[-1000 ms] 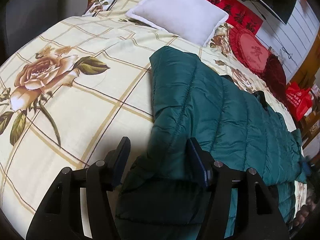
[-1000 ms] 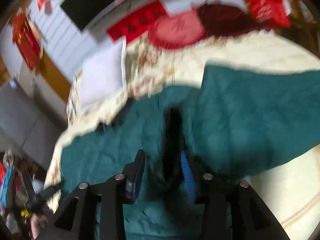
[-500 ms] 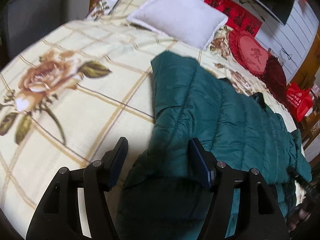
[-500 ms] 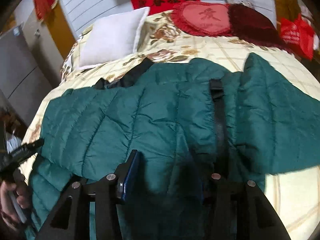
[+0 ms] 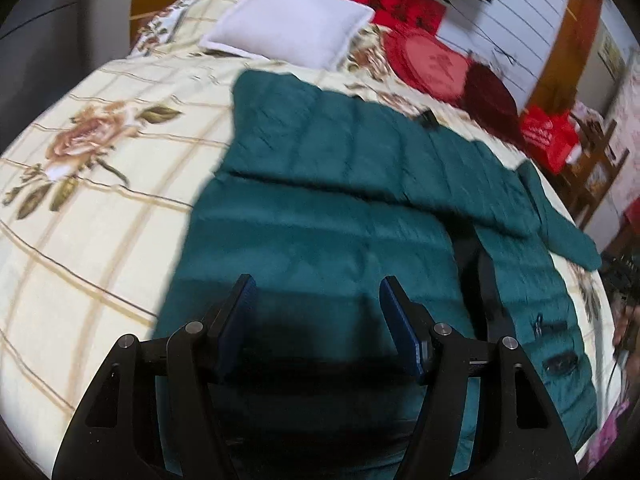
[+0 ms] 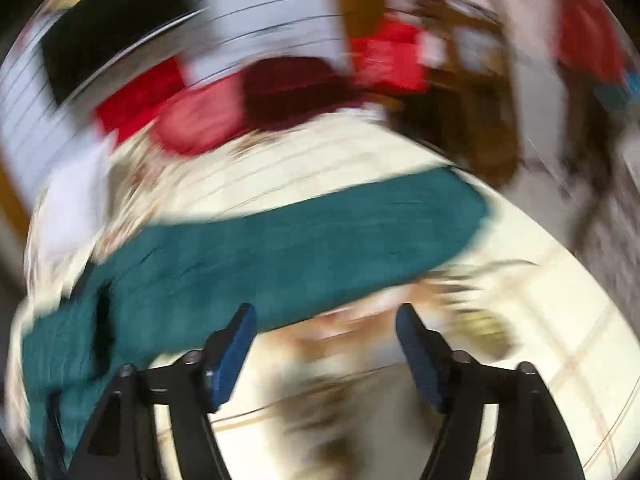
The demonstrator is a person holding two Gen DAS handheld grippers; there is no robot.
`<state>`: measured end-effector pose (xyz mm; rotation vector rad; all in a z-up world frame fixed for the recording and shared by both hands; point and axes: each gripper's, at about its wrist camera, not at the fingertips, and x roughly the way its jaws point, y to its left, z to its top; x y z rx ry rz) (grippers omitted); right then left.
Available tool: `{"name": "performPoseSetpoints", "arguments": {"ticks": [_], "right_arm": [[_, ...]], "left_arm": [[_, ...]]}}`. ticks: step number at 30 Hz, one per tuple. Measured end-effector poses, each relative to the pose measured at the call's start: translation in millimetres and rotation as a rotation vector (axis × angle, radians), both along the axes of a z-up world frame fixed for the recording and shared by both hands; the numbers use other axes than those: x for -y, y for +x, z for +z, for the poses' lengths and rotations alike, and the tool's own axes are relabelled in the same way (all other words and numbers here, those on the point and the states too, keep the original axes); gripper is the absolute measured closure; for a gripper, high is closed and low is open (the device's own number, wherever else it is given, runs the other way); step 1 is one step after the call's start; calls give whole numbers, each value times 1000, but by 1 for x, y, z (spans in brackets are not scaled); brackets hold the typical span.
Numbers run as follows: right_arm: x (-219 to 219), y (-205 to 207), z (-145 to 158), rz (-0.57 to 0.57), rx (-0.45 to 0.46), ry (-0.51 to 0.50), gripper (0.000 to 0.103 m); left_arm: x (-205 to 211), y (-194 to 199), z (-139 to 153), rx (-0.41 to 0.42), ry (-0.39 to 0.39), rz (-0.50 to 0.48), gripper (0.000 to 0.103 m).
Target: Fold large clothes
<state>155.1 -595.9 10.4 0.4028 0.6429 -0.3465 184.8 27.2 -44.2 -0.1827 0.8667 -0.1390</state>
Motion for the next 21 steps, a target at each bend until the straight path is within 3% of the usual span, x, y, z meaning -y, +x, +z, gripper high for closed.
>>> {"name": "performPoseSetpoints", "arguments": {"ticks": [3, 6, 9, 17, 18, 19, 21], "right_arm": [[71, -9, -15, -109, 11, 108, 30], [108, -3, -37, -95, 21, 197, 30], [121, 2, -35, -57, 100, 189, 29], [127, 56, -36, -24, 102, 194, 30], [126, 59, -36, -39, 87, 178, 41], [125, 61, -39, -57, 70, 167, 64], [125, 65, -43, -85, 43, 156, 79]], "left_arm": [[7, 5, -8, -1, 21, 22, 39], [9, 5, -12, -3, 35, 39, 39], [13, 4, -14, 0, 65, 37, 39], [18, 6, -19, -5, 105, 25, 39], [18, 7, -20, -9, 102, 25, 39], [17, 7, -20, -10, 99, 26, 39], [17, 7, -20, -12, 97, 25, 39]]}}
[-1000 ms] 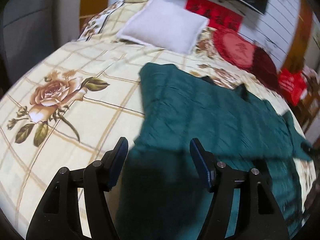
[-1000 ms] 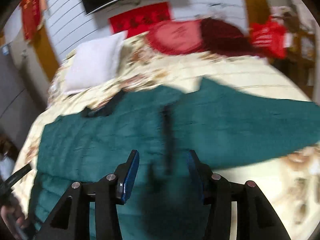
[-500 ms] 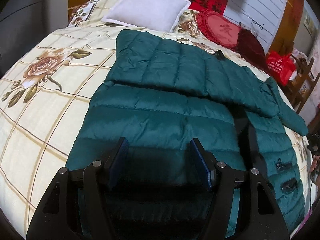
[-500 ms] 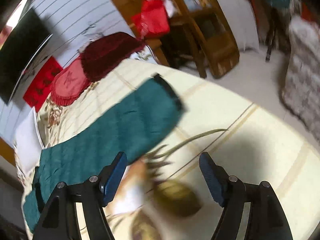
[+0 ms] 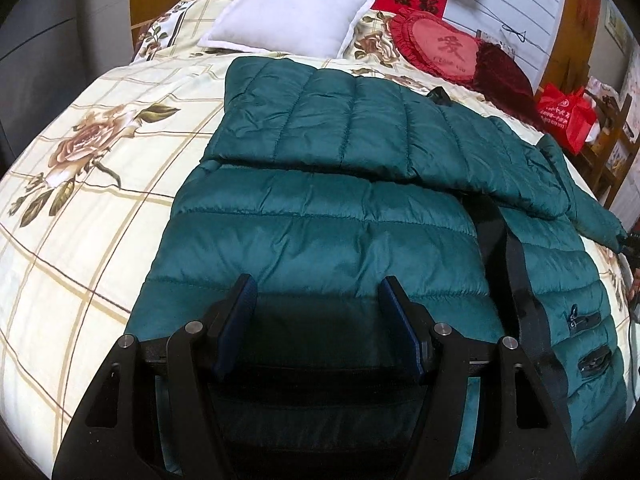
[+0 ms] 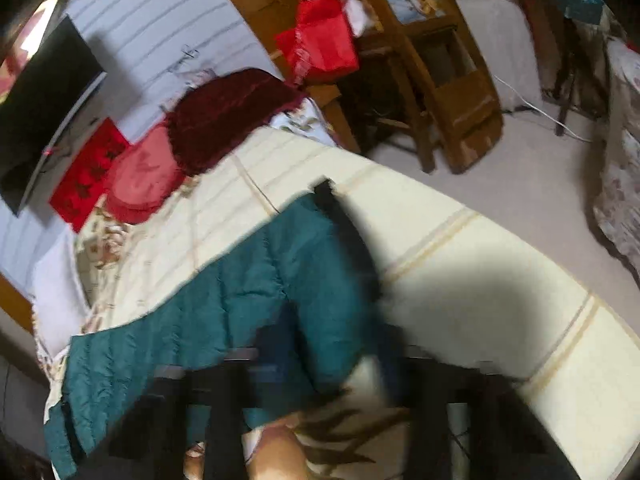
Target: Fold large clothes
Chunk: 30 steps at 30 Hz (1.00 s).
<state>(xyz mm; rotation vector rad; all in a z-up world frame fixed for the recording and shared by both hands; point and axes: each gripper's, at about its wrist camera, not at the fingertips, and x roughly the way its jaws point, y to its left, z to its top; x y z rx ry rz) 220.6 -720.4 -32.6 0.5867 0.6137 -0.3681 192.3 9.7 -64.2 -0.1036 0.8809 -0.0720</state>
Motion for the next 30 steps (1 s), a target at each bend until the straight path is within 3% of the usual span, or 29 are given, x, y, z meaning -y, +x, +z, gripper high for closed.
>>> {"name": "performPoseSetpoints", "arguments": {"ticks": [3, 9, 14, 19, 24, 30], "right_arm": [[-17, -6, 10, 1, -7, -94, 88], [-68, -27, 56, 21, 8, -242, 89], [-142, -44, 109, 102, 52, -352, 90], [-230, -55, 144, 239, 118, -418, 91], [-321, -51, 145, 375, 188, -377, 91], [-420, -29, 99, 547, 196, -280, 91]], "left_arm": [[1, 0, 0, -7, 1, -2, 39], [0, 0, 1, -19, 2, -1, 39], [-3, 3, 6, -50, -15, -2, 39], [-6, 8, 10, -78, -20, -10, 39], [-12, 16, 12, -94, -27, 0, 39], [-24, 29, 15, -96, 22, 48, 39]]}}
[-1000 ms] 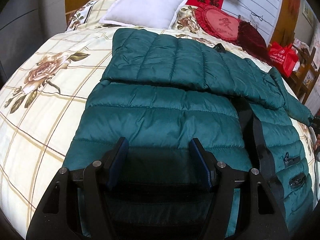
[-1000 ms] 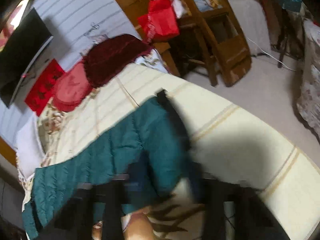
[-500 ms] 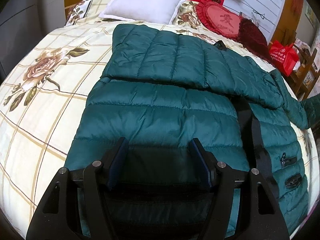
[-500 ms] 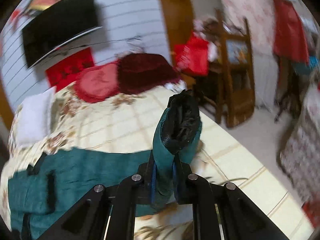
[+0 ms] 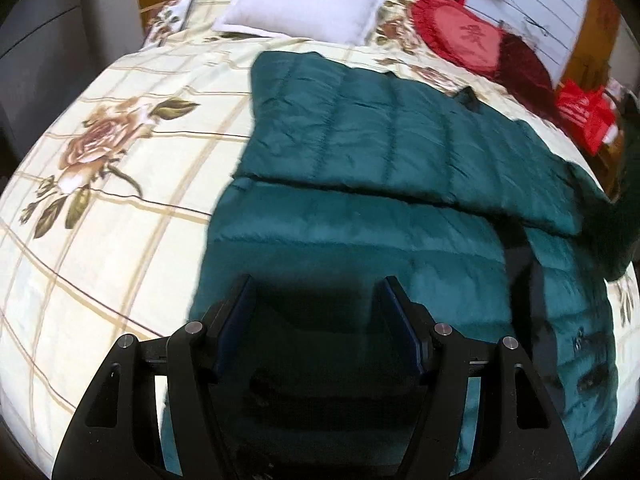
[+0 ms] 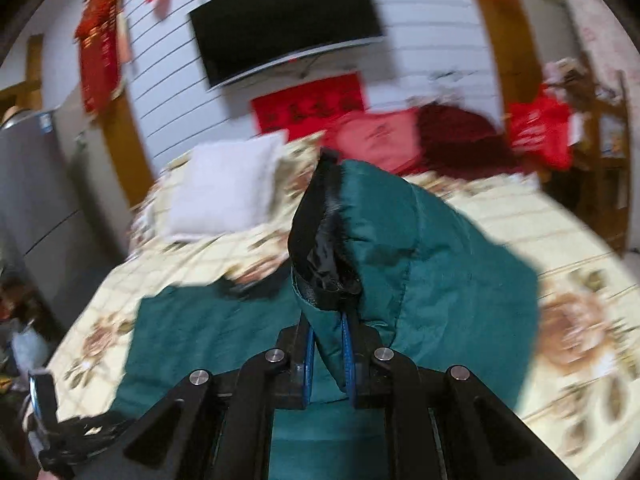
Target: Fold large clothes
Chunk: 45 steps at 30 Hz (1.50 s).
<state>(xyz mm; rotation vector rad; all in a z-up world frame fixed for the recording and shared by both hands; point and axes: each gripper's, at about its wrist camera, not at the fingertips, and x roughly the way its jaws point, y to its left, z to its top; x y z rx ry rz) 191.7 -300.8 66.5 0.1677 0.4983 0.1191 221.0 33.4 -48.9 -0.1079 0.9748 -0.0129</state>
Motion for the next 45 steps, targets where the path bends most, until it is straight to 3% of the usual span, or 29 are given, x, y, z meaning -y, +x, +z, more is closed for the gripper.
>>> {"name": "performPoseSetpoints", "arguments": {"ticks": [7, 11, 15, 17, 19, 21, 22, 24, 28, 32, 36, 43, 44, 45], "right_arm": [[-100, 21, -64, 219, -69, 30, 91], [-124, 35, -93, 232, -167, -16, 91], [-115, 28, -91, 241, -207, 18, 89], [-105, 14, -82, 252, -216, 24, 80], [-96, -6, -76, 240, -213, 31, 34], [-83, -28, -69, 178, -174, 1, 16], [-76, -38, -65, 163, -150, -9, 16], [-66, -46, -63, 140, -186, -25, 16], [-31, -65, -87, -33, -353, -22, 16], [-19, -70, -113, -76, -511, -22, 16], [-21, -68, -118, -35, -517, -119, 16], [-17, -75, -121, 16, -522, -123, 13], [-18, -76, -122, 22, -522, -128, 13], [-17, -77, -124, 26, -523, -130, 13]], "left_arm": [[-3, 11, -7, -24, 8, 26, 39], [2, 12, -5, -9, -5, -2, 39], [7, 9, -2, 27, -27, -36, 39], [10, 3, 1, 48, -46, -60, 39], [16, -4, 6, 84, -63, -102, 39], [23, -11, 7, 115, -61, -130, 39], [27, -14, 6, 115, -52, -142, 39], [33, -16, 4, 86, -57, -155, 39], [54, -17, 14, 66, -130, -190, 39], [93, -9, 28, 58, -190, -240, 39], [129, 8, 30, 35, -247, -258, 39], [155, 32, -1, -42, -214, -211, 39], [152, 31, 0, -30, -226, -204, 54], [147, 30, 2, -13, -245, -193, 86]]}}
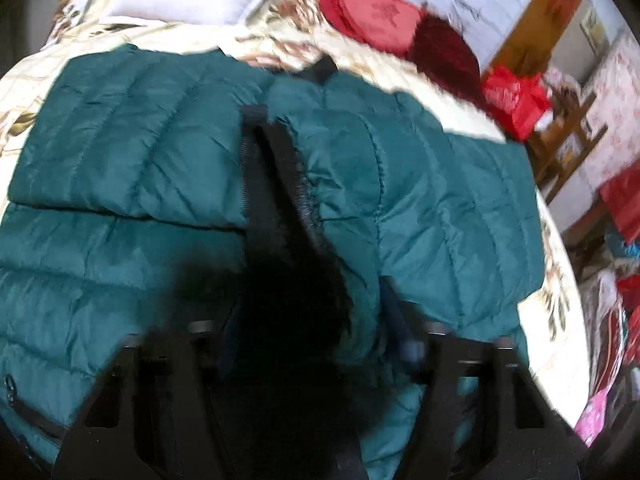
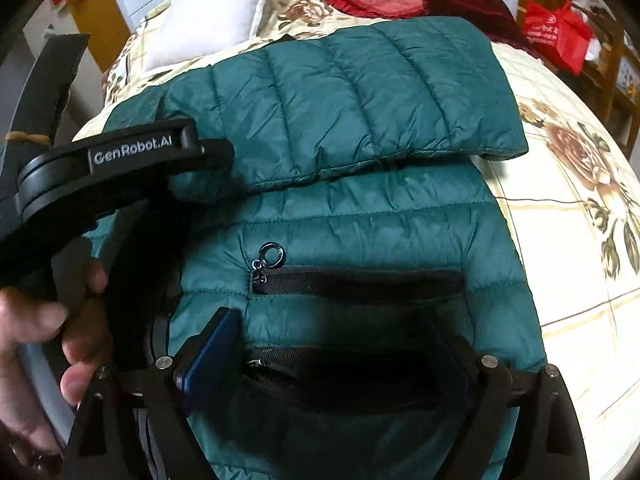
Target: Fold large clothes
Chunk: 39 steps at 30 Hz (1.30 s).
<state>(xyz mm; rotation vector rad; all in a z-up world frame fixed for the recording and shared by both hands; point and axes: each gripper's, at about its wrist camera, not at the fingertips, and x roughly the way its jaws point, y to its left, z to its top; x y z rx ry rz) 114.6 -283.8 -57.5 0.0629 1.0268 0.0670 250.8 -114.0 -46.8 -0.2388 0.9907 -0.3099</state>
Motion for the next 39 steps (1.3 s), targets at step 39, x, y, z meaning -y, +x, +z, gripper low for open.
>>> {"name": "performPoseSetpoints", "arguments": {"ticks": [39], "right_arm": [[31, 26, 93, -124, 523, 95, 33]], "left_arm": [[-163, 0, 85, 302, 121, 286, 76]]}}
